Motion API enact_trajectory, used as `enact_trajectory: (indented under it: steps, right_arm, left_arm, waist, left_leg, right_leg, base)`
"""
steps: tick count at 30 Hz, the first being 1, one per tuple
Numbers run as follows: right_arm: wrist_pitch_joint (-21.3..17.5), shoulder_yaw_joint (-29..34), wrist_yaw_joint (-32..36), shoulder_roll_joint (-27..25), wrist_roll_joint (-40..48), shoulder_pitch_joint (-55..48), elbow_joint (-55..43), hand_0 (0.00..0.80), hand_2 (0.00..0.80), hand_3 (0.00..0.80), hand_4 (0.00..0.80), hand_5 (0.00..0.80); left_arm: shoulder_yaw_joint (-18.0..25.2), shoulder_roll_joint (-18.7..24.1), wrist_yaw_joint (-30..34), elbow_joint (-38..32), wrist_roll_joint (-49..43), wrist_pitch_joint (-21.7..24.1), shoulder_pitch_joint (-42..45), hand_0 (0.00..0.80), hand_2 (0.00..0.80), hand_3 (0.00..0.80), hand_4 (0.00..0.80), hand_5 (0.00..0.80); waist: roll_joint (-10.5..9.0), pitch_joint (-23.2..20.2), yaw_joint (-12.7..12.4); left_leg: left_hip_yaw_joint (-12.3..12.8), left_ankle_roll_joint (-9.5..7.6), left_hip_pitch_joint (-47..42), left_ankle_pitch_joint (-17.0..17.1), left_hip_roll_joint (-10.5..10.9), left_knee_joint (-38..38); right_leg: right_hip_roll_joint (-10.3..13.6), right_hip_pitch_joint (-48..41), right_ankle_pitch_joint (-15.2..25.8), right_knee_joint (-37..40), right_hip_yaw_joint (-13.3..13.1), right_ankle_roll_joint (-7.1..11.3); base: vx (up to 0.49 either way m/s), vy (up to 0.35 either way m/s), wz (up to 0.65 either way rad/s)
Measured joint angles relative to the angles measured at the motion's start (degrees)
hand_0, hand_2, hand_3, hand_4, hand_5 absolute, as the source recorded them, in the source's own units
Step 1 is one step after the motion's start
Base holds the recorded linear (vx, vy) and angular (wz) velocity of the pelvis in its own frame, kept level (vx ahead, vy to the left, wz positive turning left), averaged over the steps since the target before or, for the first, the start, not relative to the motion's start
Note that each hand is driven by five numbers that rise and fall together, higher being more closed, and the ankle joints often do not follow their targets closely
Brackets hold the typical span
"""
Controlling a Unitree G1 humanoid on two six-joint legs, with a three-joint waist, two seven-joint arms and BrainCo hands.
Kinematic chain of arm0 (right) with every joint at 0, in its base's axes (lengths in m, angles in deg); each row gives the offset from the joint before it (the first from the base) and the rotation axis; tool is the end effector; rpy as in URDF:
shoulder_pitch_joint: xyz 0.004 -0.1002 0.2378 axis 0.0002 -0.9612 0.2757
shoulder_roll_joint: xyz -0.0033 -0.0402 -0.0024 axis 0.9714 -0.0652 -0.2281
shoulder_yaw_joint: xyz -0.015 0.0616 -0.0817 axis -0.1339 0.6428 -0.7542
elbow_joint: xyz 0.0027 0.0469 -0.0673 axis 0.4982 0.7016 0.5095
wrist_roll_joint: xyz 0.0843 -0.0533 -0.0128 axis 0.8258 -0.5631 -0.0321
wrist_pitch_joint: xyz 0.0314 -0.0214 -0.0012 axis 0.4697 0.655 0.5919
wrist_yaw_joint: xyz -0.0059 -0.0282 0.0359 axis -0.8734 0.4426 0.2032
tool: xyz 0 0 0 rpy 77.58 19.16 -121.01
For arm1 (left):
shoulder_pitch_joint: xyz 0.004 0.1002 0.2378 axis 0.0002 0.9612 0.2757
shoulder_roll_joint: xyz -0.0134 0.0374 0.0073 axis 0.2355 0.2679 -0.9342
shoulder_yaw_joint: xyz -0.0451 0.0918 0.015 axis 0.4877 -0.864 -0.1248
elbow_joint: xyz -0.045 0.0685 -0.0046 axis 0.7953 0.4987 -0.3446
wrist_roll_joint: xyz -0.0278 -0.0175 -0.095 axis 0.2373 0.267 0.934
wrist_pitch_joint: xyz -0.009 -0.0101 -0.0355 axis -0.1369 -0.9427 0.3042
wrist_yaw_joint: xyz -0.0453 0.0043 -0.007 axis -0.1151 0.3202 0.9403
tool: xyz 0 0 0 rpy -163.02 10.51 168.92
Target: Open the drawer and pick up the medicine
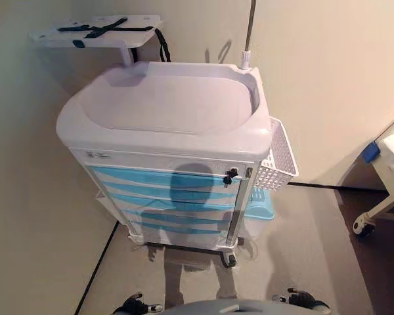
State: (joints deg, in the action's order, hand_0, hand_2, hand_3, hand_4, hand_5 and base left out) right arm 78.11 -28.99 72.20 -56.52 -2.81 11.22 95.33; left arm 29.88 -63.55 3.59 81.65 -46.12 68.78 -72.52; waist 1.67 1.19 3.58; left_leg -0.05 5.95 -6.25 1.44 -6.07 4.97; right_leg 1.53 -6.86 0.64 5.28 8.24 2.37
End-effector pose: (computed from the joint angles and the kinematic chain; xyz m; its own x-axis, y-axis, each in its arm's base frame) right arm 0.0598 -0.2407 -0.1127 0.3100 -0.2171 -0.9256 -0.1301 0.9547 -0.2675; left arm 0.0521 0.2133 -0.1203 0.2963 0.1809 -0.9378 0.1478 0.9614 0.2322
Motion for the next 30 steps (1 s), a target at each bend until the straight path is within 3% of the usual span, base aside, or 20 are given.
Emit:
enact_trajectory:
  steps: [30]
  right_arm:
    - [0.58, 0.02, 0.09, -0.03, -0.64, -0.02, 0.11, 0.0, 0.0, 0.0, 0.0, 0.0]
  left_arm:
    - [0.77, 0.15, 0.09, -0.05, 4.38, 0.0, 0.02, 0.0, 0.0, 0.0, 0.0, 0.0]
  waist:
    - [0.32, 1.17, -0.12]
  left_leg:
    - [-0.15, -0.04, 0.89, 0.01, 0.18, 0.0]
  right_leg:
    - [0.21, 0.6, -0.08, -0.04, 0.13, 0.12]
  base:
    - [-0.001, 0.001, 0.0]
